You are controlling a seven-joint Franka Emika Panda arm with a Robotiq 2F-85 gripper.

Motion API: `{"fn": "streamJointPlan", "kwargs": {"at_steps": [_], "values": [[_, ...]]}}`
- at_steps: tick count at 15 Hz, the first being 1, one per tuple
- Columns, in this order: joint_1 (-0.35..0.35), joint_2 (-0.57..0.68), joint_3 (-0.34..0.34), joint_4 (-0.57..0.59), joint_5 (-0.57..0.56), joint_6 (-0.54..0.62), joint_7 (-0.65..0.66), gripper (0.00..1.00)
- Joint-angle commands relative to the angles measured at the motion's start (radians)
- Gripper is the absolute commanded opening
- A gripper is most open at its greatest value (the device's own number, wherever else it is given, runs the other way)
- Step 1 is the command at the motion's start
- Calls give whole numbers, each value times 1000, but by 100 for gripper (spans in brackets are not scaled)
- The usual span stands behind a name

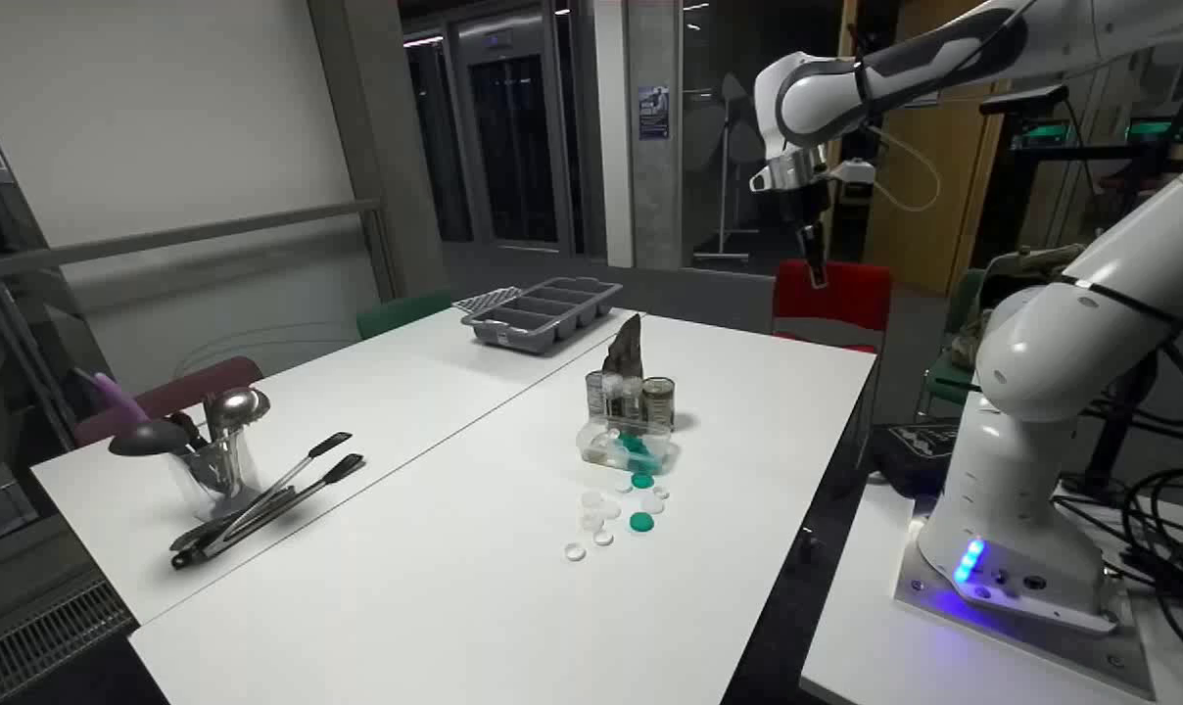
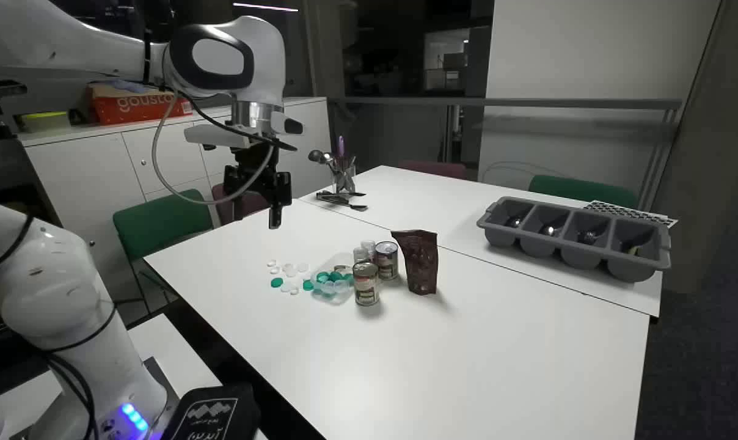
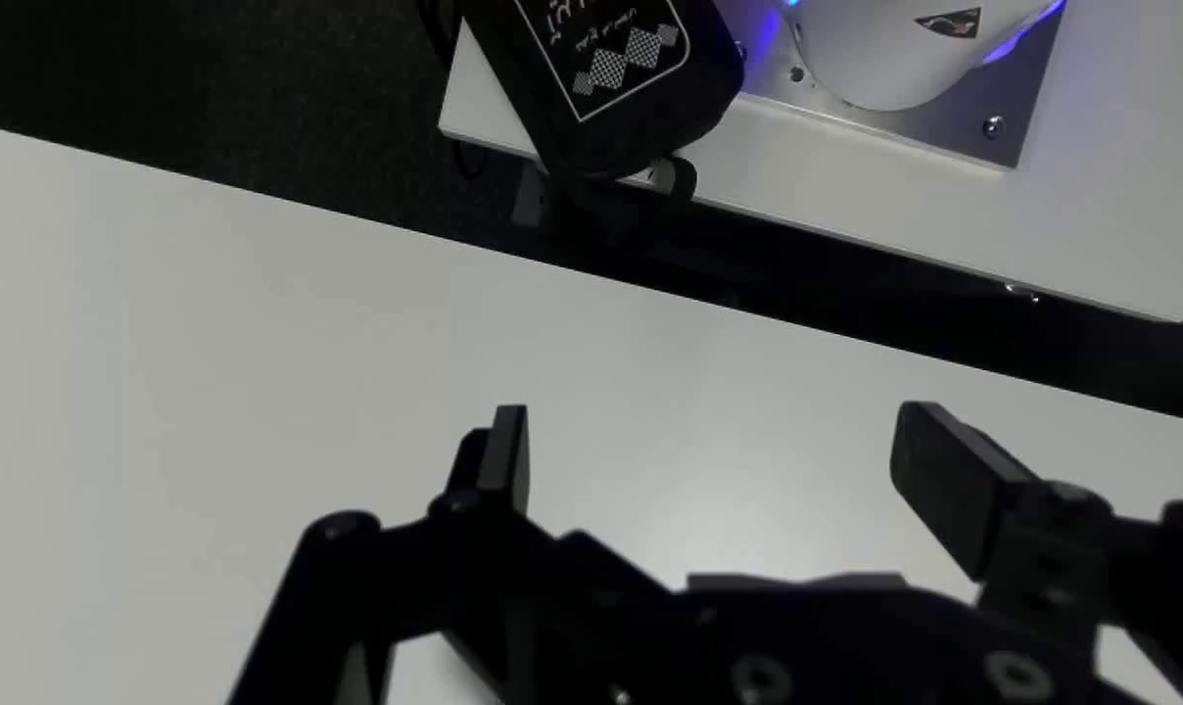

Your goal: Pick up one white object from the table and put it in the bowl

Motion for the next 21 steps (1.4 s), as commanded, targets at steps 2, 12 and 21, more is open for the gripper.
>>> {"fn": "streamJointPlan", "kwargs": {"at_steps": [2,12,21], "values": [[10,11,17,4,-25,19,6,100],[186,289,265,176,-174,125,-27,100],[211,312,293,197,-176,123,-57,100]]}}
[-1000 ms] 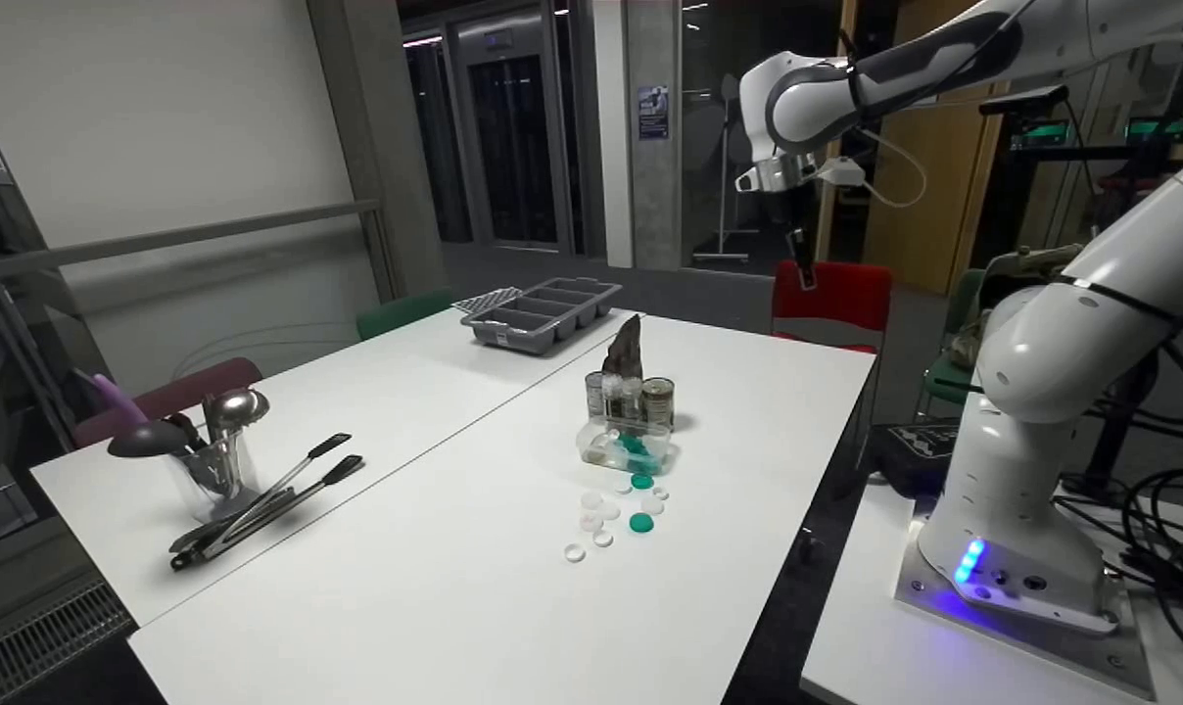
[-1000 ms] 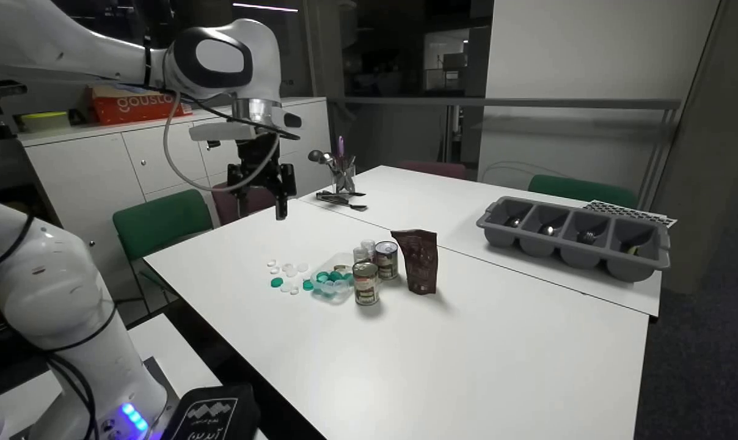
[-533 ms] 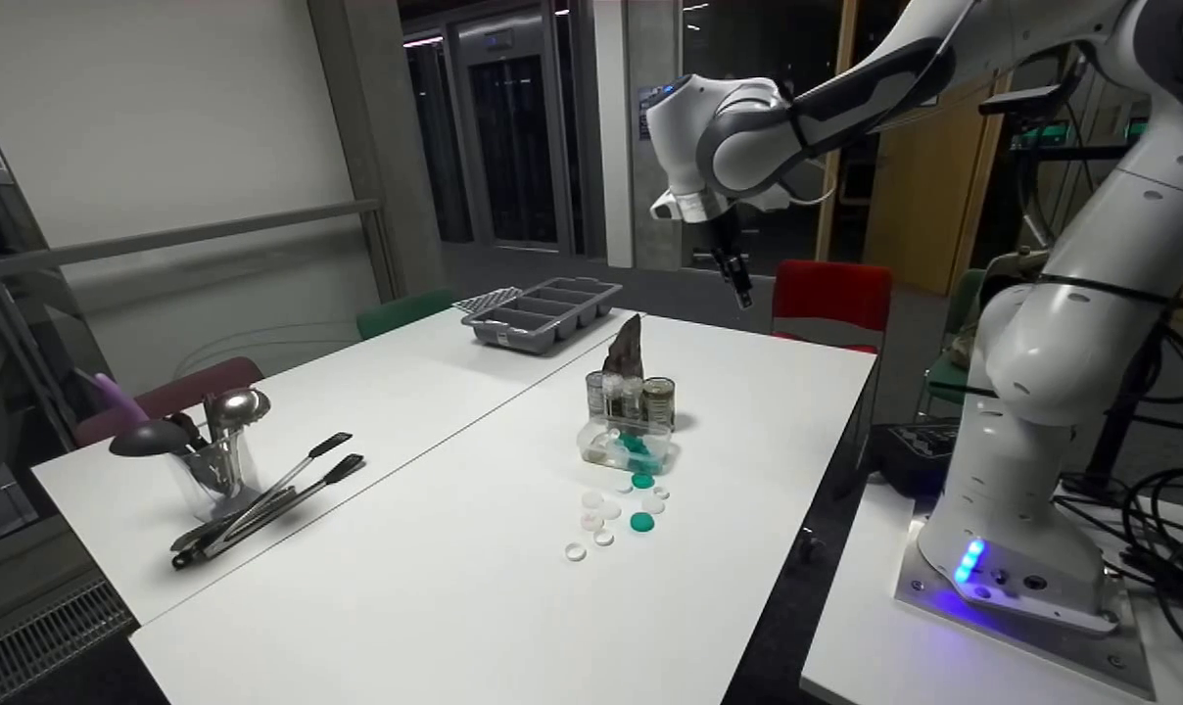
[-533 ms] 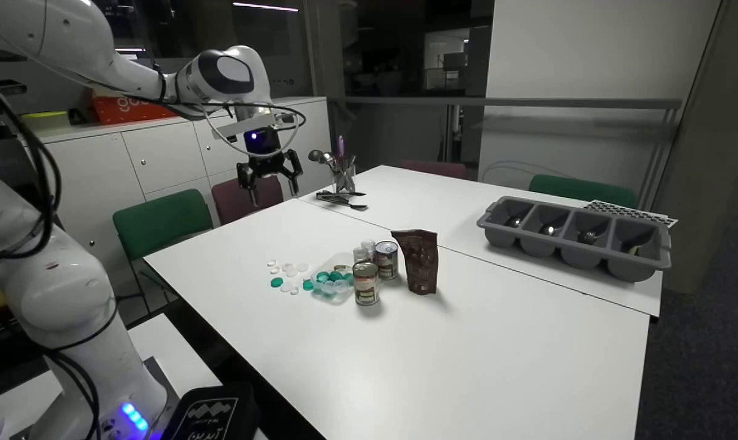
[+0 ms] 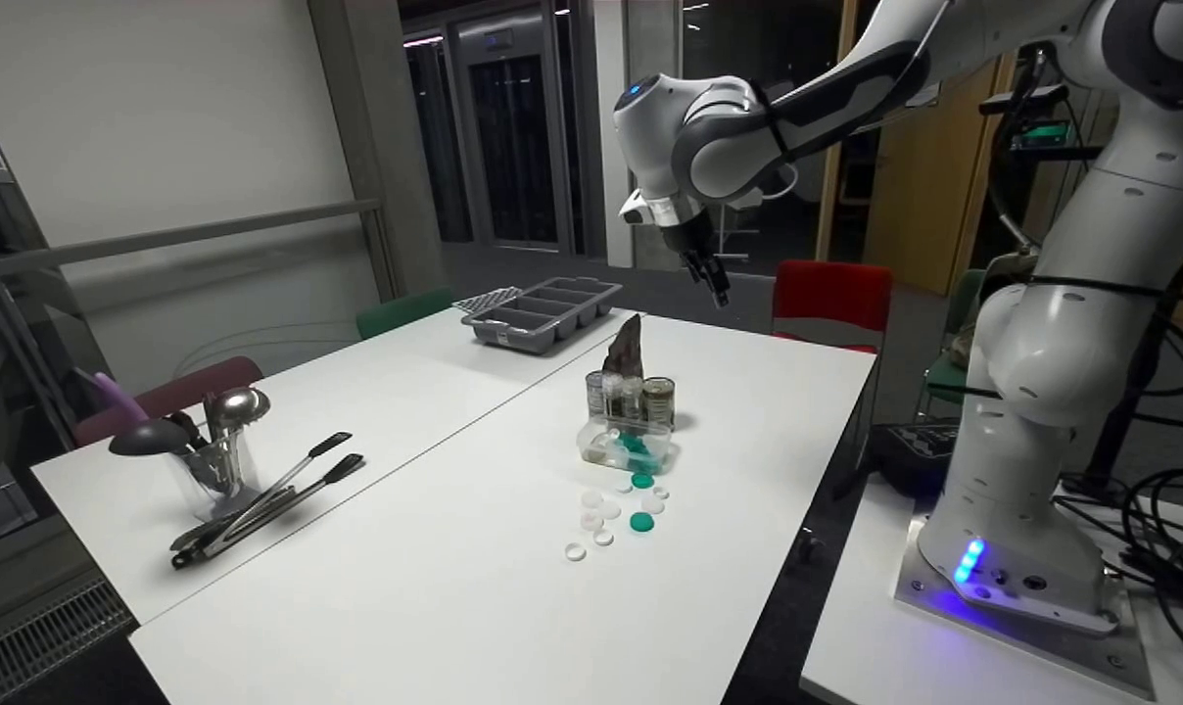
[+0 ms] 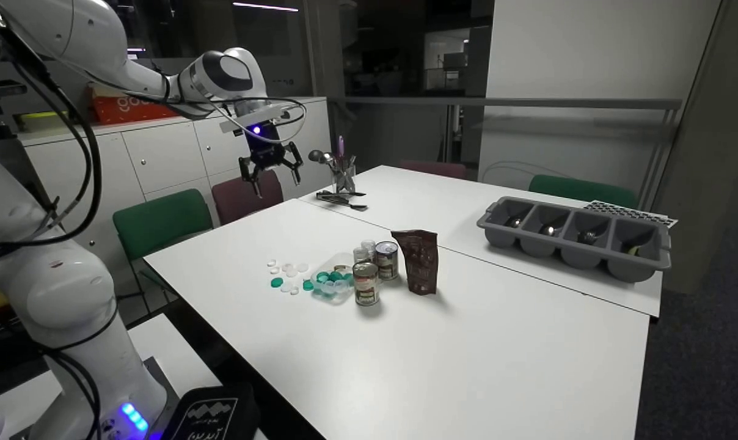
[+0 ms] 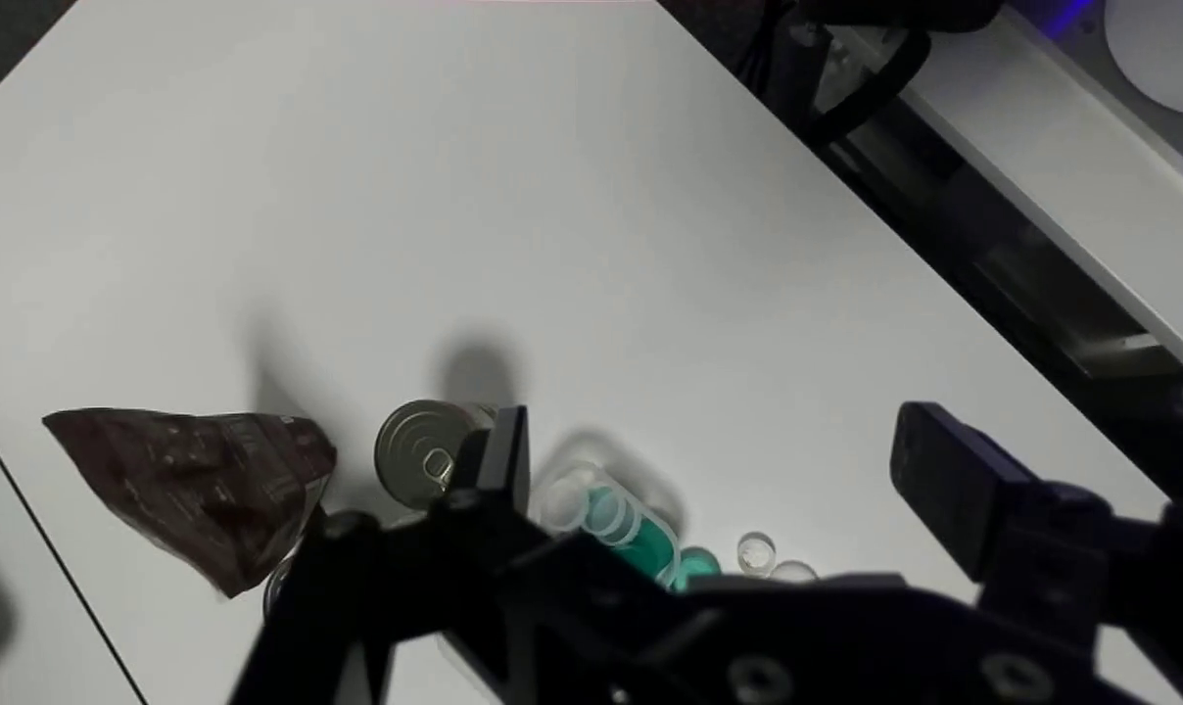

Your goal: Pick up one white object from the table and put it in the bowl

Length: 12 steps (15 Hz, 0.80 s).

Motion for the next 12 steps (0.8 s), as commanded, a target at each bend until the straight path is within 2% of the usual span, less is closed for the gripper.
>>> {"fn": "streamJointPlan", "kwargs": {"at_steps": [1,5,9,12], "values": [[-1,1,1,2,0,-2,0,100],[8,71,-10,23,41,94,-38,100],[9,205,9,61,9,374,-139,100],[3,311,20,115,86,532,-264,100]]}}
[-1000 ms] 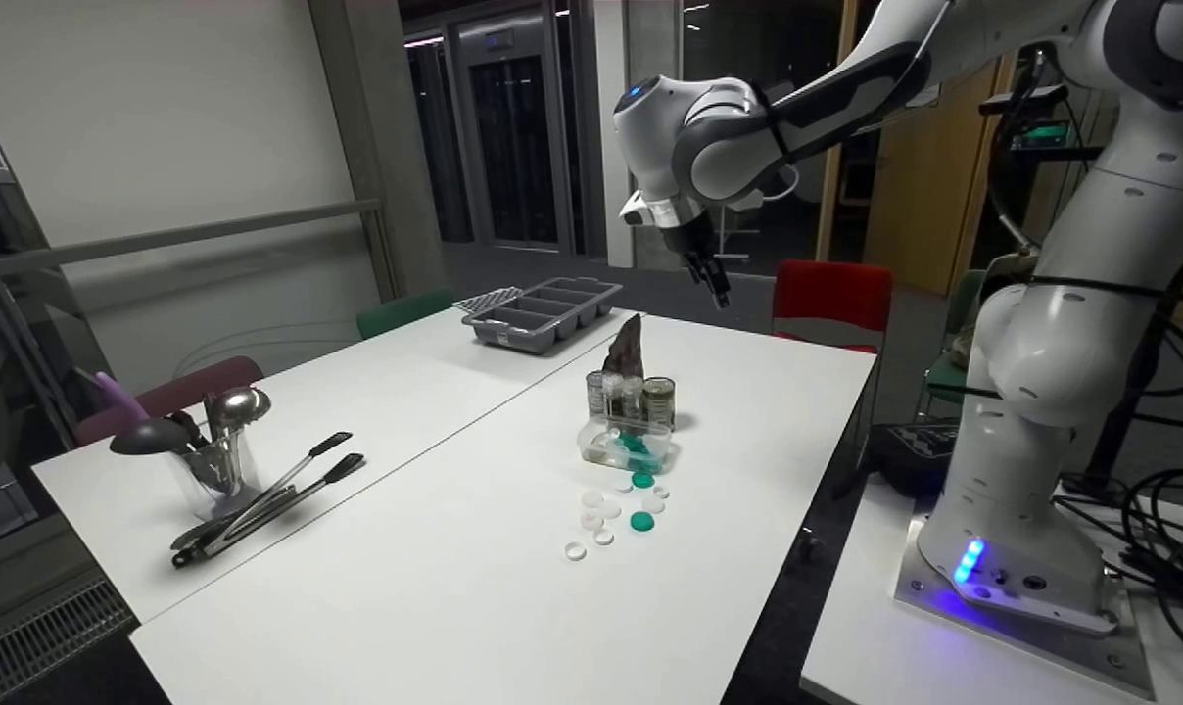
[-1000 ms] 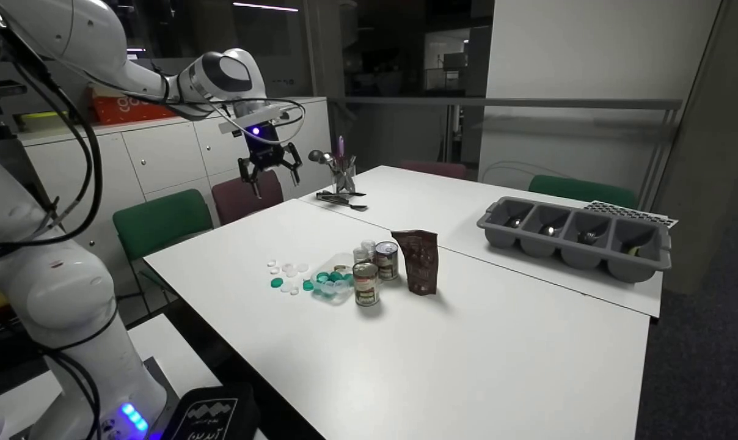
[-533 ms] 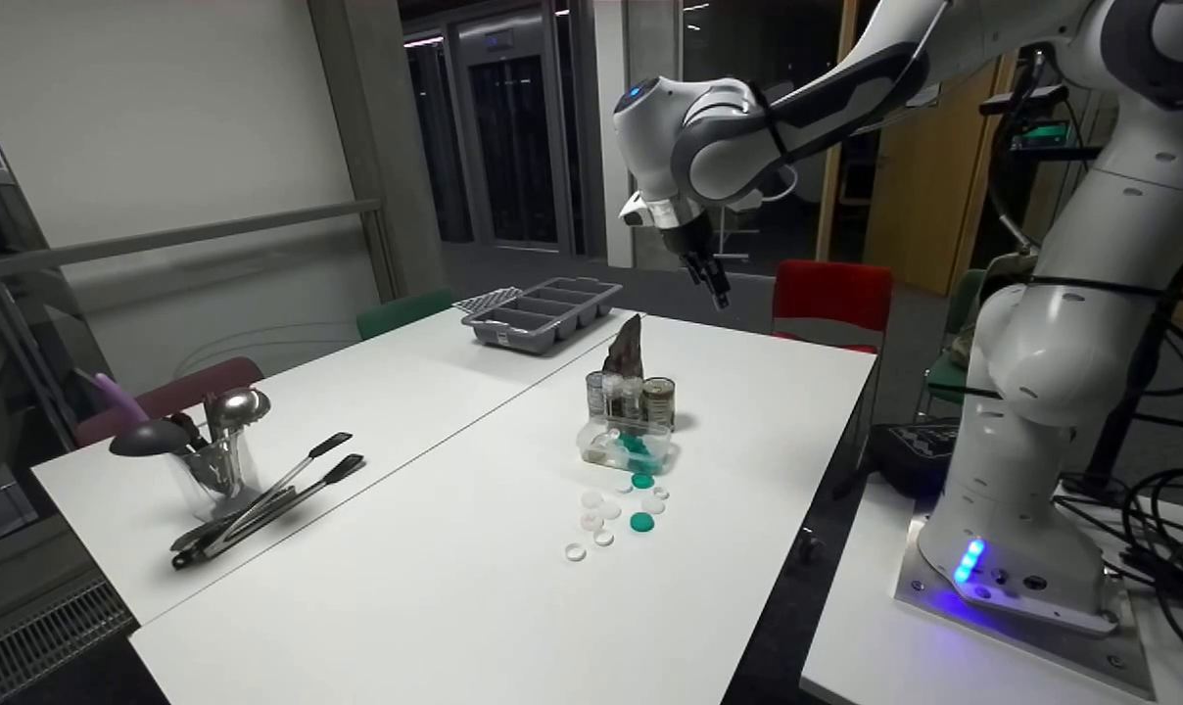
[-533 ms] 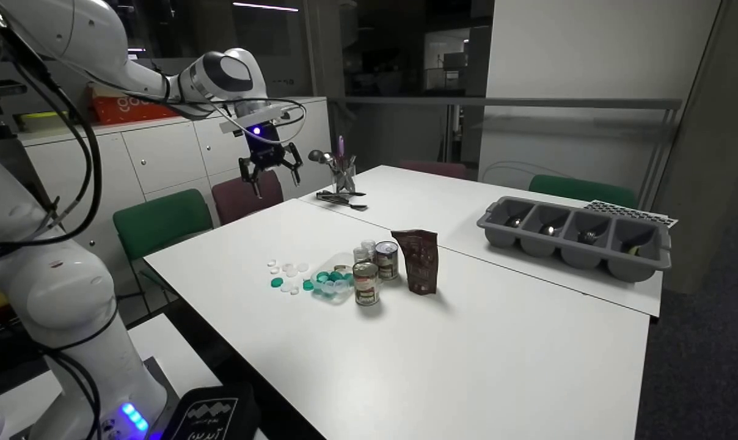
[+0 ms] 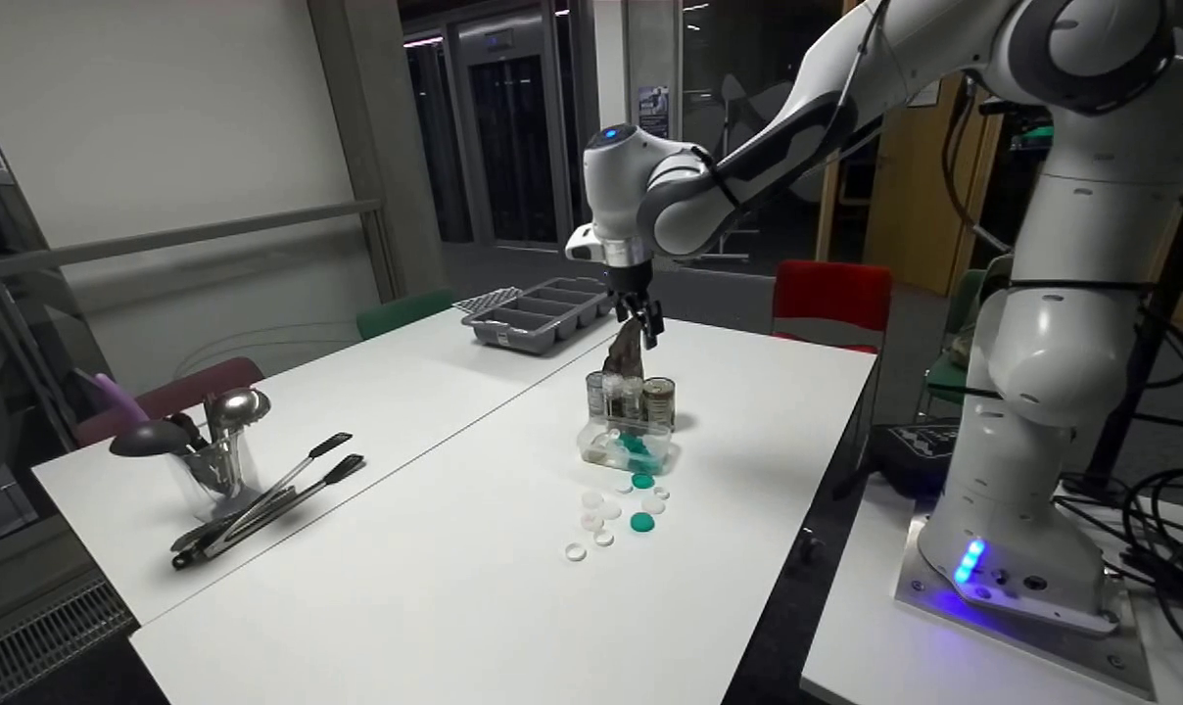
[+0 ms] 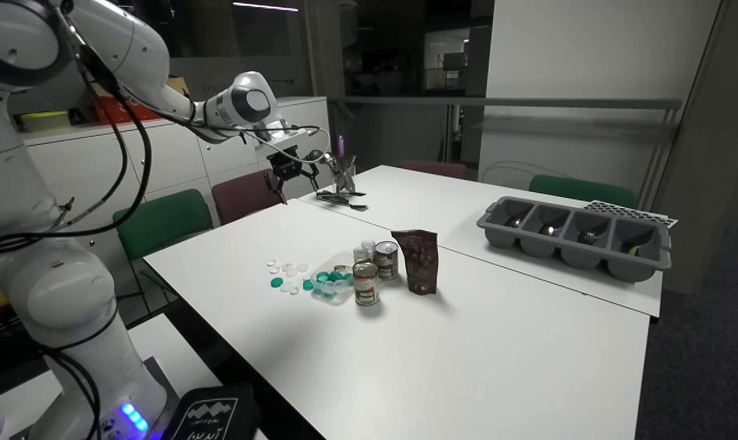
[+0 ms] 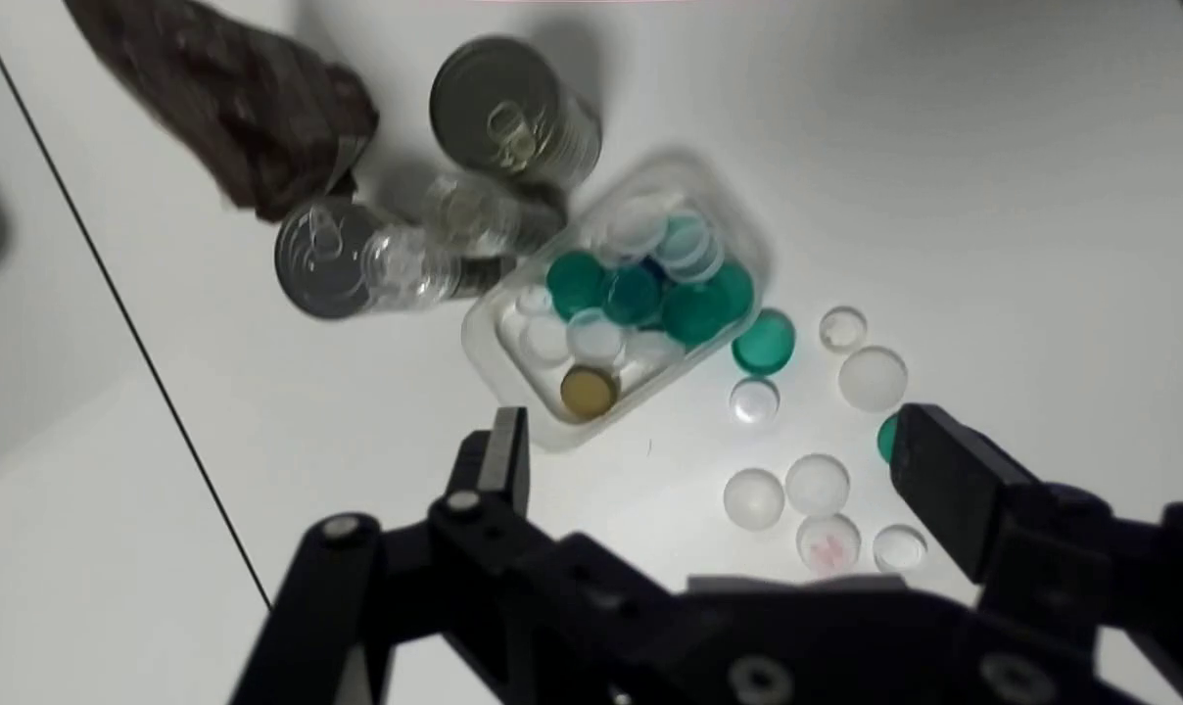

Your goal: Pick up one white object from the table and put it in the bowl

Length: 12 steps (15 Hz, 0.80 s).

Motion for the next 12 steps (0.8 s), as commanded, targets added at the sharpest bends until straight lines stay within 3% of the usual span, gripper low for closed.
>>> {"fn": "streamJointPlan", "kwargs": {"at_steps": [1,5,7,8,12], "values": [[-5,137,15,102,103,132,-178,100],[-31,239,57,162,309,215,-432,100],[-42,273,80,191,392,179,-540,100],[-26,243,63,148,329,195,-442,100],[-32,275,77,172,362,195,-493,100]]}}
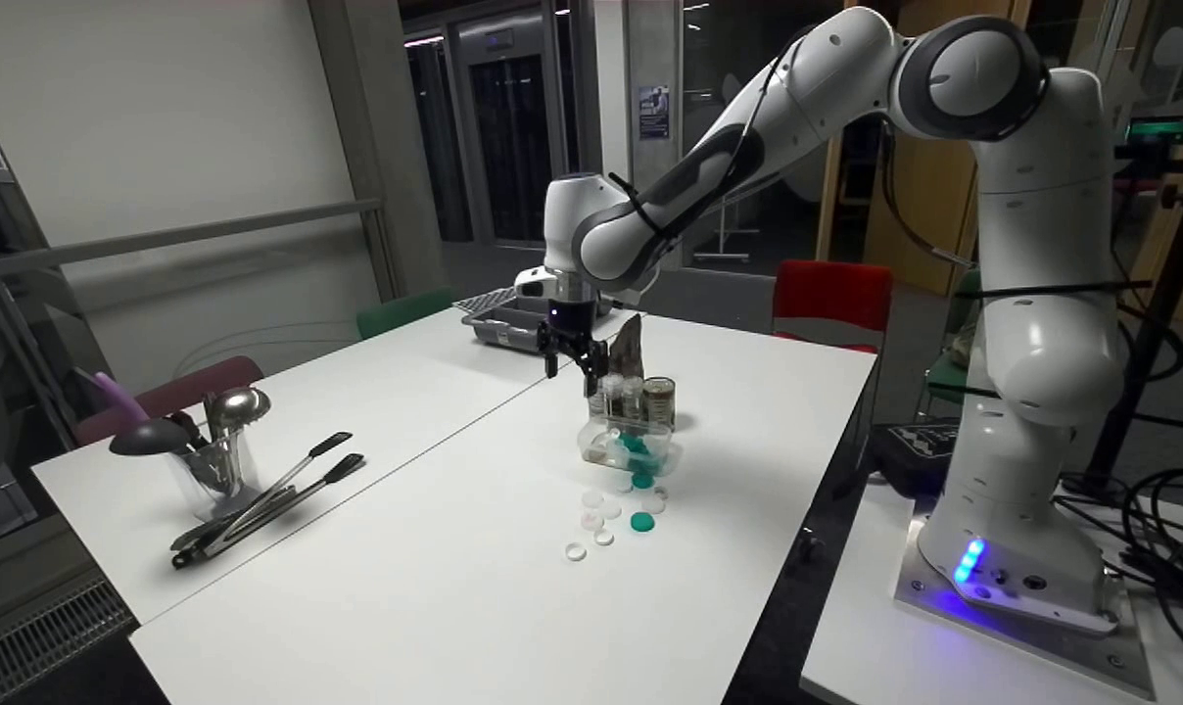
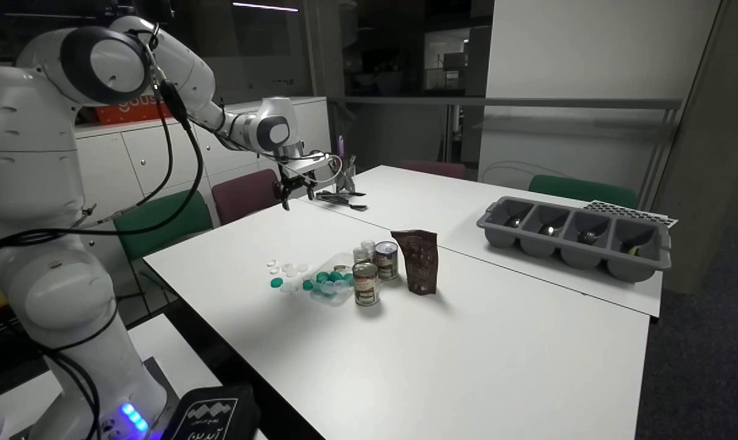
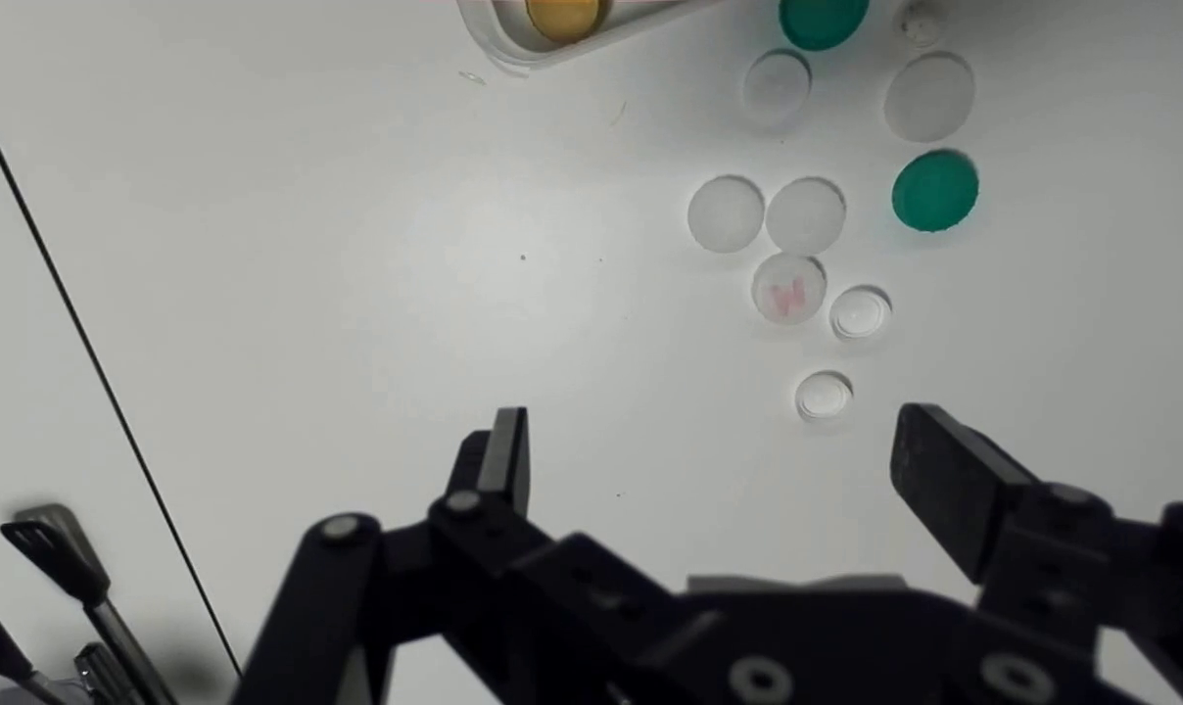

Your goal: Pick up one white object from the table and put it in the bowl

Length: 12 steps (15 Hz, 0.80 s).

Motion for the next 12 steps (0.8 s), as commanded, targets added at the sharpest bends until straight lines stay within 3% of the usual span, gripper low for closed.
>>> {"fn": "streamJointPlan", "kwargs": {"at_steps": [1,7,12], "values": [[-13,1,14,3,-4,-2,3,100],[-17,106,6,76,-87,-187,-49,100],[-39,225,16,138,-88,-184,-153,100]]}}
